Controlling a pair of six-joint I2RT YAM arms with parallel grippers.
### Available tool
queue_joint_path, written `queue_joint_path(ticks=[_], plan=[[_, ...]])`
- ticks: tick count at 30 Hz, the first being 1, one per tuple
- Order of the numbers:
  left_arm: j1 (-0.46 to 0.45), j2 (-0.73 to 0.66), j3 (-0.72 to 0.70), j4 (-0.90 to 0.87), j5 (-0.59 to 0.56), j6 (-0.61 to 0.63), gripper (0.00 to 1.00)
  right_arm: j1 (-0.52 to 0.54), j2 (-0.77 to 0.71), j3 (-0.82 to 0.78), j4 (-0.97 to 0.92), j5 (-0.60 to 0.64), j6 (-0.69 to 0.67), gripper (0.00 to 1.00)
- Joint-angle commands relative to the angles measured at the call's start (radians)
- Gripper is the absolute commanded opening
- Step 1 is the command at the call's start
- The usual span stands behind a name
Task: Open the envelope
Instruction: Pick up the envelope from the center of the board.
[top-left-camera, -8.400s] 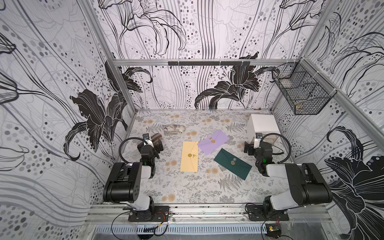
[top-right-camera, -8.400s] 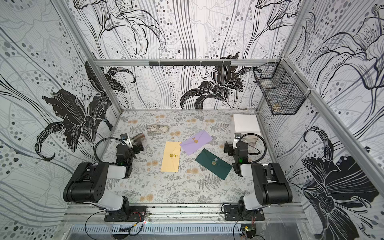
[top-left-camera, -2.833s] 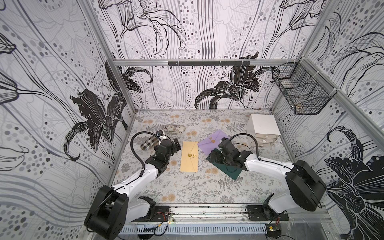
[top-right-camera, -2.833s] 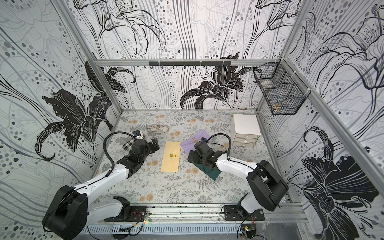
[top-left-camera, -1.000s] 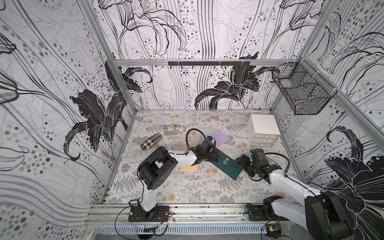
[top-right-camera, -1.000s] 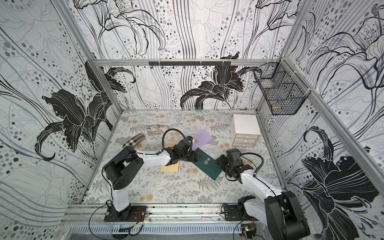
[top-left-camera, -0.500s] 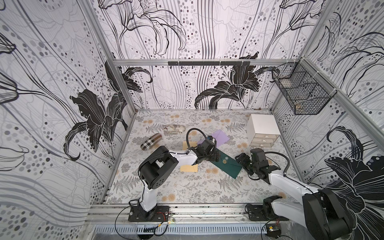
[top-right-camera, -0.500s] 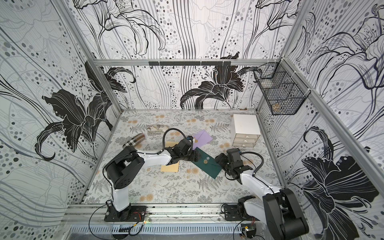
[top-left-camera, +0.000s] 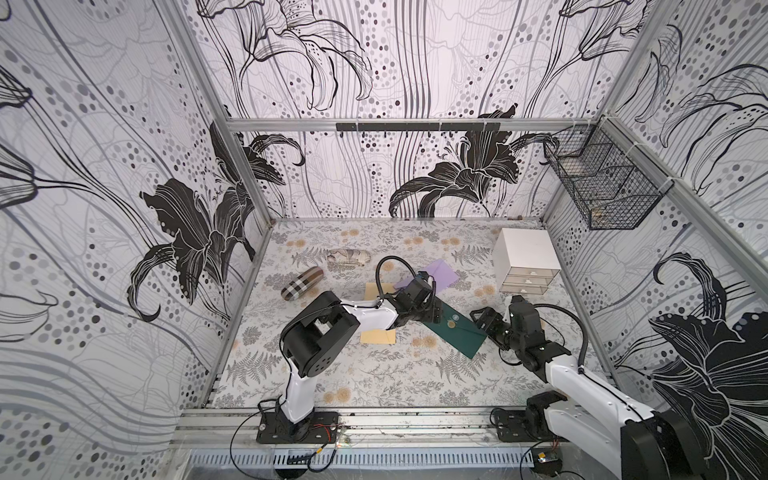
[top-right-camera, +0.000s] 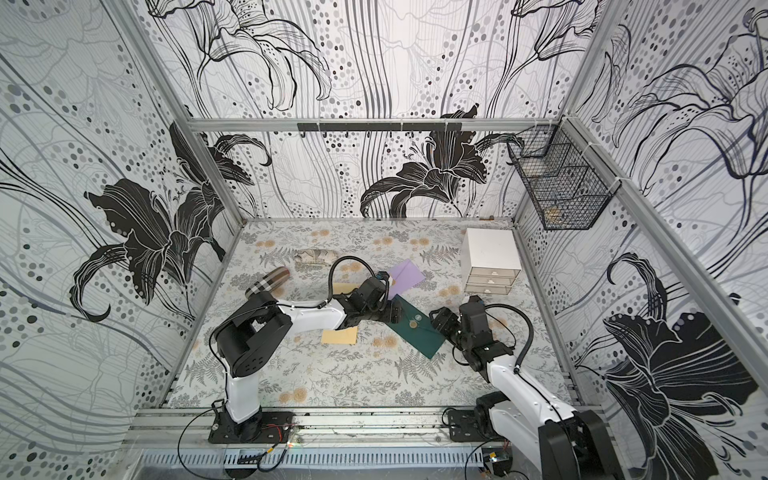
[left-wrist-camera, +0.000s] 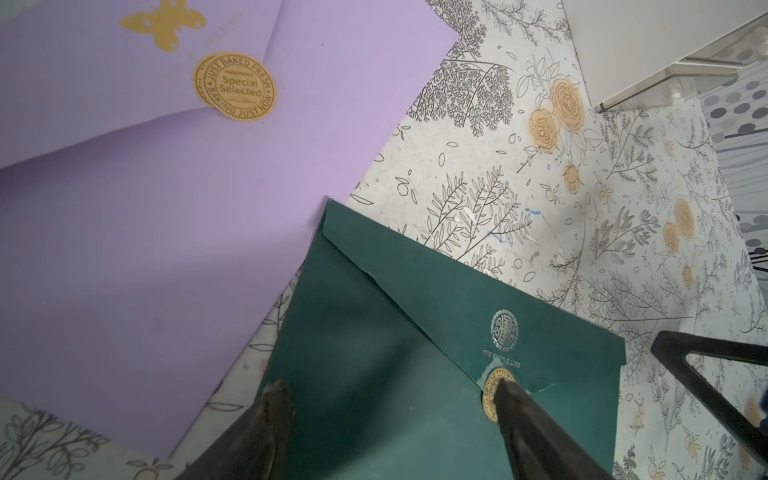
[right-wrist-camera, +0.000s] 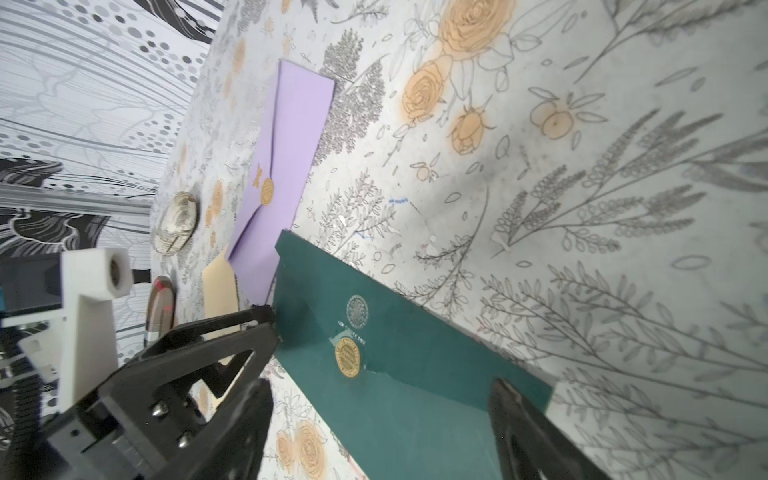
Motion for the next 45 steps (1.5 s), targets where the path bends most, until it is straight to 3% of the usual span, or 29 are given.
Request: queue_joint_path(ticks=[1, 5, 12, 21, 25, 34, 45], plan=[[-0.012, 0.020, 0.009, -0.076, -0.030, -0.024, 0.80, -0.003, 0.032, 0.073, -0.208, 0.084, -0.020, 0.85], [-0.017, -0.025, -0.006, -0.127, -0.092, -0.063, 0.80, -0.006, 0.126, 0.096, -0.252, 0.057, -0.011, 0.87], [-0.037, -0.066, -0.054, -0.106, -0.085, -0.141, 0.80, -0.005, 0.226, 0.036, 0.021, -0.069, 0.012, 0.89], [-0.071, -0.183, -0.028, -0.255, -0.212, -0.111, 0.79, -0.006, 0.334, 0.188, 0.028, -0.167, -0.145, 0.90], [-0.071, -0.207, 0.037, -0.318, -0.241, -0.054, 0.80, -0.006, 0.369, 0.261, -0.118, -0.131, -0.192, 0.91], [-0.063, 0.019, 0.232, -0.359, -0.222, 0.047, 0.81, -0.006, 0.317, 0.171, -0.134, -0.120, -0.118, 0.91], [-0.049, 0.130, 0.244, -0.314, -0.185, 0.012, 0.81, -0.006, 0.344, 0.121, -0.026, -0.154, -0.051, 0.83]])
